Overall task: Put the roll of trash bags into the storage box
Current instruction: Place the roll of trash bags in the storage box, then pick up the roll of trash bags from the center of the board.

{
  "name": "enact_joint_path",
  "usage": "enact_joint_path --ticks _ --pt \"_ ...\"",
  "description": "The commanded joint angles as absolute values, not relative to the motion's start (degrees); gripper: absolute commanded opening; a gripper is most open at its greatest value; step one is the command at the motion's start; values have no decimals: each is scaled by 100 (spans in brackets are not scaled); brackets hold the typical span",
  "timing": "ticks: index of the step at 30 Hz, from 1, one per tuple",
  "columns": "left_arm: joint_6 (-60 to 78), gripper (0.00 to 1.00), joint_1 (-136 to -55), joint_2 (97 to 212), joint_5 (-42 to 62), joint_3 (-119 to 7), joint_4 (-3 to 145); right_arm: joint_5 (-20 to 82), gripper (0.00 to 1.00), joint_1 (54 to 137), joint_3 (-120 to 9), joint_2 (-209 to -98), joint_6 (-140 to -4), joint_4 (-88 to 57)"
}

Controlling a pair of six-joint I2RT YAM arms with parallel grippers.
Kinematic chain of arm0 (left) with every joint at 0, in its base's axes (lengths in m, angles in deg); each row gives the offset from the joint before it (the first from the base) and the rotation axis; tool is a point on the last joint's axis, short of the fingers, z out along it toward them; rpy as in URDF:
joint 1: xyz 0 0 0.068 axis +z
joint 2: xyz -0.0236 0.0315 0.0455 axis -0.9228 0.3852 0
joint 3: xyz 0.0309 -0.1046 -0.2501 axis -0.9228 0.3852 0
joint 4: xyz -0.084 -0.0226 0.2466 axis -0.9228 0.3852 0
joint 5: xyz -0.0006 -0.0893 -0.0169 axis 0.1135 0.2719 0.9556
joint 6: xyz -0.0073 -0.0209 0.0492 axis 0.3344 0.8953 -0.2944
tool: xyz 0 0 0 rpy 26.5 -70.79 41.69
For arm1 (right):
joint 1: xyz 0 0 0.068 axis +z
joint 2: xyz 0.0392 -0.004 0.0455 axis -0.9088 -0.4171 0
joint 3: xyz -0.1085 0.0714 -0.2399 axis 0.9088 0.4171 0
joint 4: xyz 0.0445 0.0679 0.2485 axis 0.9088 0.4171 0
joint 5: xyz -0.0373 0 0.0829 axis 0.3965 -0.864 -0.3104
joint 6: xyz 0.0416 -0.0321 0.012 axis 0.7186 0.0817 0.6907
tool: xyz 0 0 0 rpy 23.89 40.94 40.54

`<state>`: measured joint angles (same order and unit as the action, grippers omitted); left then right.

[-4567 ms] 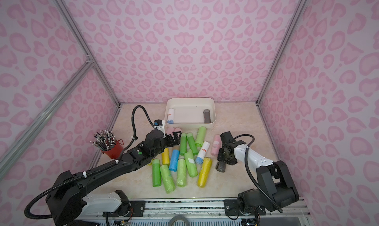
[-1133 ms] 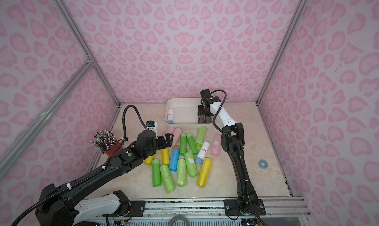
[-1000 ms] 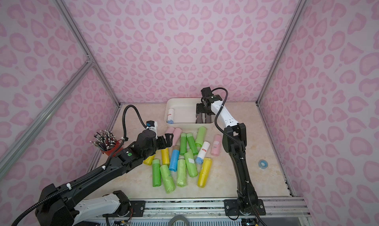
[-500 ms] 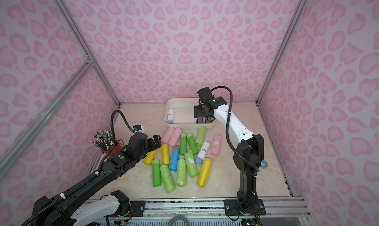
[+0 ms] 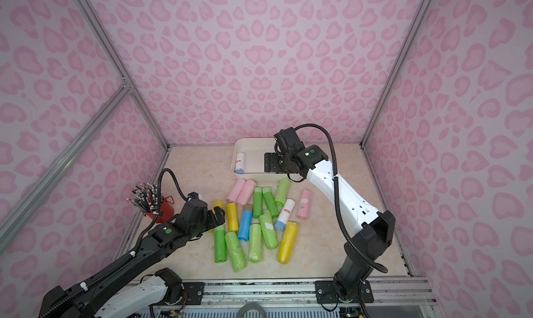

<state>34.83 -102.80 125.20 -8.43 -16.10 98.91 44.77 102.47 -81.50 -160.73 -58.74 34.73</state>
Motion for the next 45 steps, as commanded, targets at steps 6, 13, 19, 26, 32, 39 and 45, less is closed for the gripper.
enact_joint_path --ticks 6,13,19,26,32,39,45 --pt "4260 90 -10896 12701 -793 -1448 10311 3963 90 10345 -7878 -15506 -5681 3126" --pt "4588 79 -11005 12484 -637 -1007 10318 3805 90 10346 -7659 -15234 -5622 2862" --pt "4674 77 -11118 12715 -645 -833 10238 3599 90 10341 -7563 -15177 -5608 2714" --pt "4750 61 -11146 12839 -665 -590 10018 3514 90 10345 -7565 -15215 -5604 2654" --pt "4772 42 -11138 13011 -752 -501 9903 3505 90 10345 -7559 -15229 -5586 2634" --pt "4732 25 -11138 13216 -753 -530 9757 3573 90 10335 -7568 -15228 -5595 2619" --pt "4729 18 -11142 13266 -729 -548 9690 3561 90 10317 -7574 -15328 -5567 2632"
